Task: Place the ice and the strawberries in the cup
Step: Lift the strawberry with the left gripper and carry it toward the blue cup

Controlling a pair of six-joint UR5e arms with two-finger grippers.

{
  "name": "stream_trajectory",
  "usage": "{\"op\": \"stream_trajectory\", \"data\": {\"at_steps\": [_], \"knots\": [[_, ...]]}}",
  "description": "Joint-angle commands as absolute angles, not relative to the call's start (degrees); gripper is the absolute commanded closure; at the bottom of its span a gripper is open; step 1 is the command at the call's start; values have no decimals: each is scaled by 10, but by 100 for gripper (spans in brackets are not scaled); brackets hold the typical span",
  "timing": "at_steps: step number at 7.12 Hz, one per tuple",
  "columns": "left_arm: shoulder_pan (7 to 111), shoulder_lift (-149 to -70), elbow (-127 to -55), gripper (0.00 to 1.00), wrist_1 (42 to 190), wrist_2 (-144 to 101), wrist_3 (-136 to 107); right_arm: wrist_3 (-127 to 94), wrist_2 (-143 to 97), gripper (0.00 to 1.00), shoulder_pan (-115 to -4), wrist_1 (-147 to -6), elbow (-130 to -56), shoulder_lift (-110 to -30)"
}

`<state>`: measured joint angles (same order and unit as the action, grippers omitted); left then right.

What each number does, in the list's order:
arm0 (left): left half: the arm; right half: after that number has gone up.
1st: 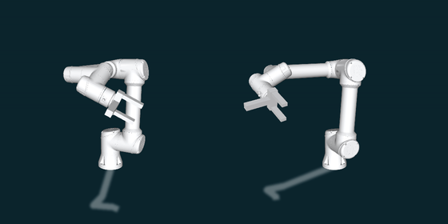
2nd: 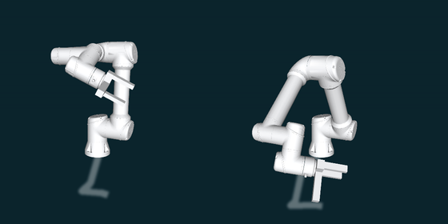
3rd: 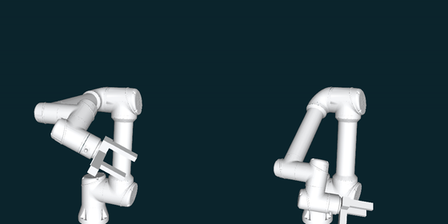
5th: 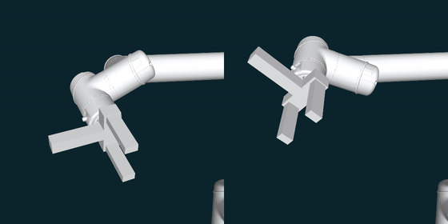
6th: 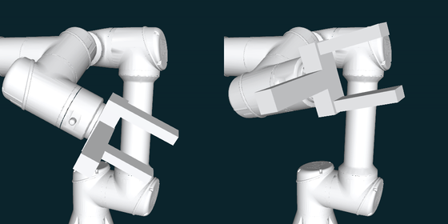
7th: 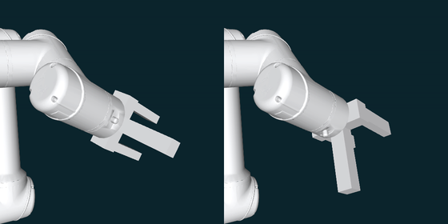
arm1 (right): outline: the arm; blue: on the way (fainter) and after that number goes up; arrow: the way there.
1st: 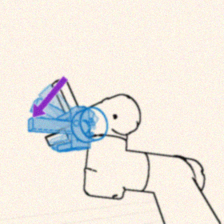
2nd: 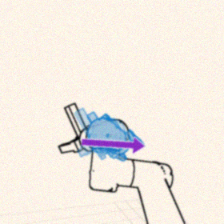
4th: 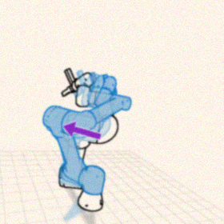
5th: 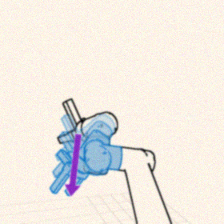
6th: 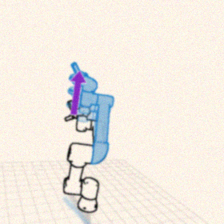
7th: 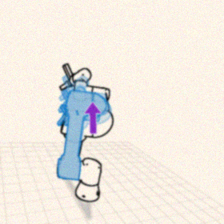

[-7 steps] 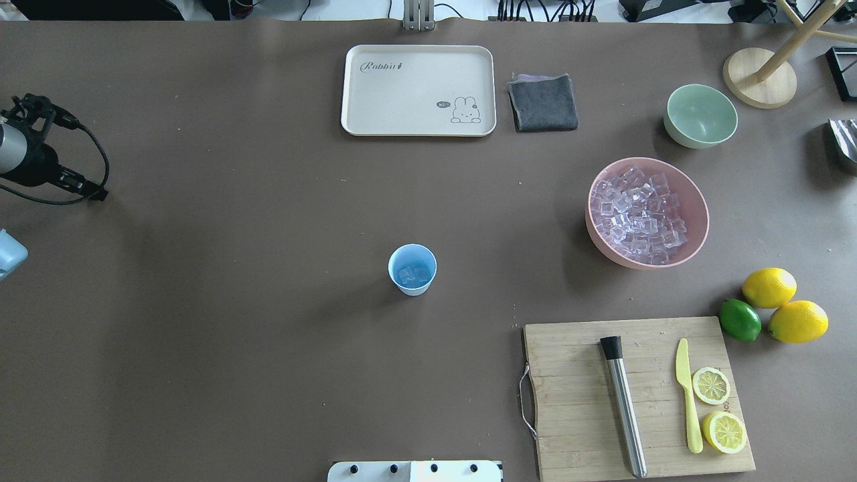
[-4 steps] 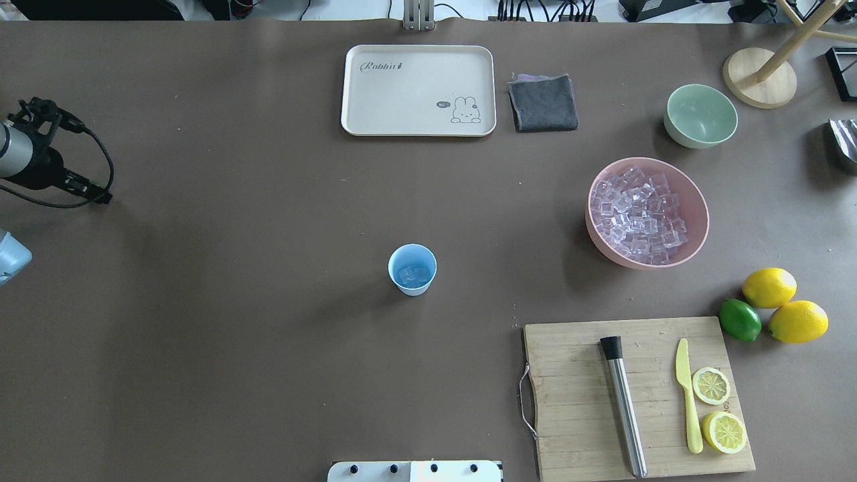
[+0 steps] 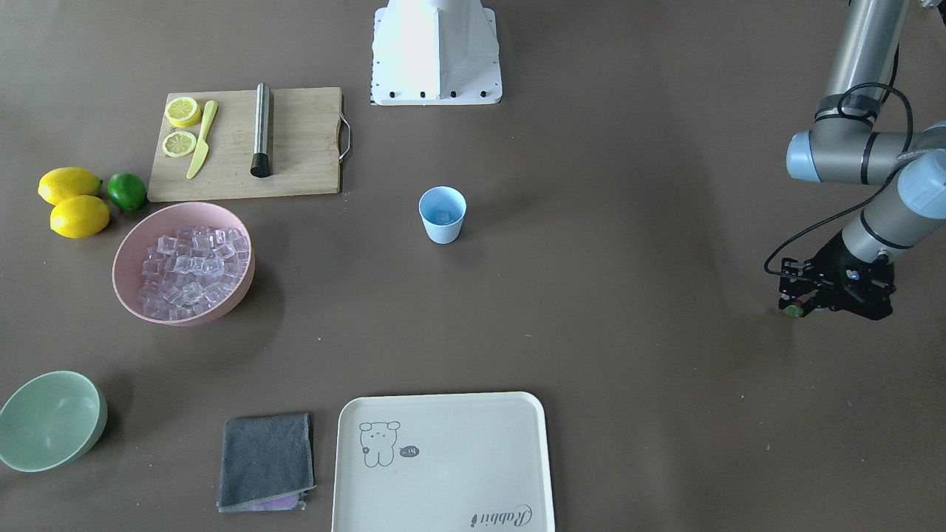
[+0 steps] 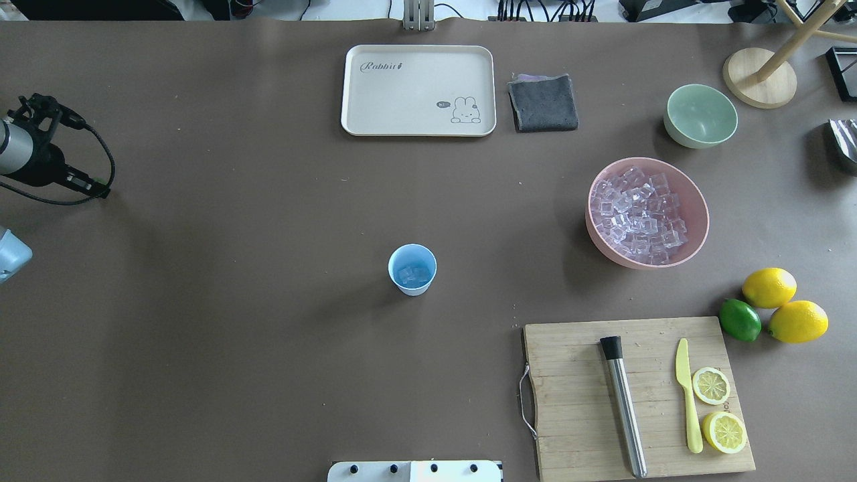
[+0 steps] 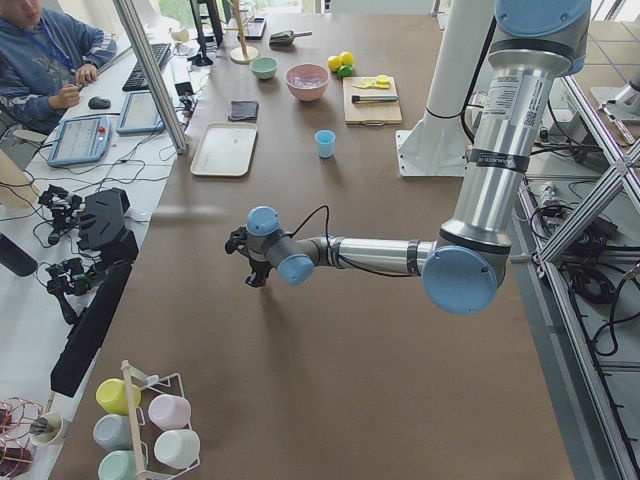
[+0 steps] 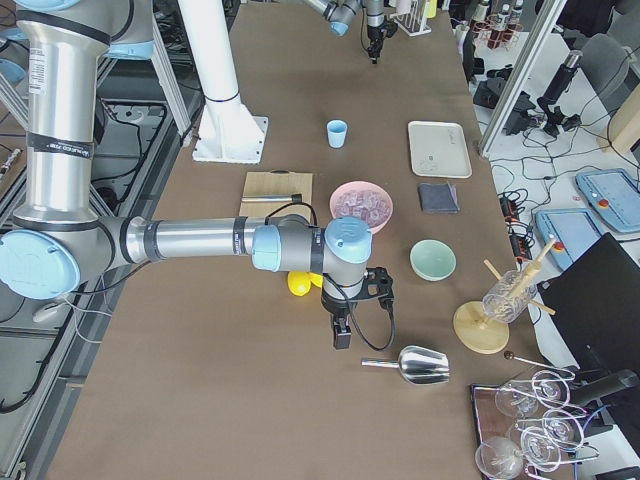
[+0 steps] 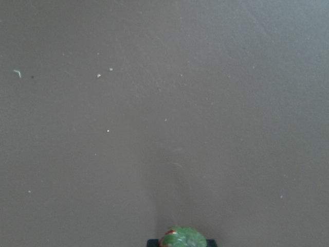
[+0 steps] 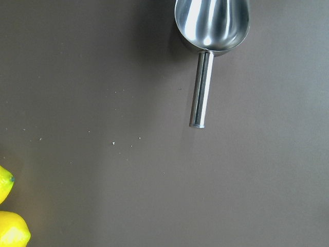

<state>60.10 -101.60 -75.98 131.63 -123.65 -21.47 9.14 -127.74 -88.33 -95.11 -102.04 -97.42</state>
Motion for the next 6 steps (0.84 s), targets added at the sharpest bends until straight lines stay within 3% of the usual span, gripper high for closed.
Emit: {"op": "stream_trajectory", "data": {"at_steps": [1,4,6], "knots": [[607,-1018,-821,100,1319,-1284,-340,91,-1277,0,-883,-951,-1020,-974],[531,-1035,-922,100,1334,-1296,-570,92,-1275,0,-883,-951,-1020,-975],[442,-1100,-930,100,1387,-1252,-722,96,-1275,0,-883,-951,-1020,-976]]}}
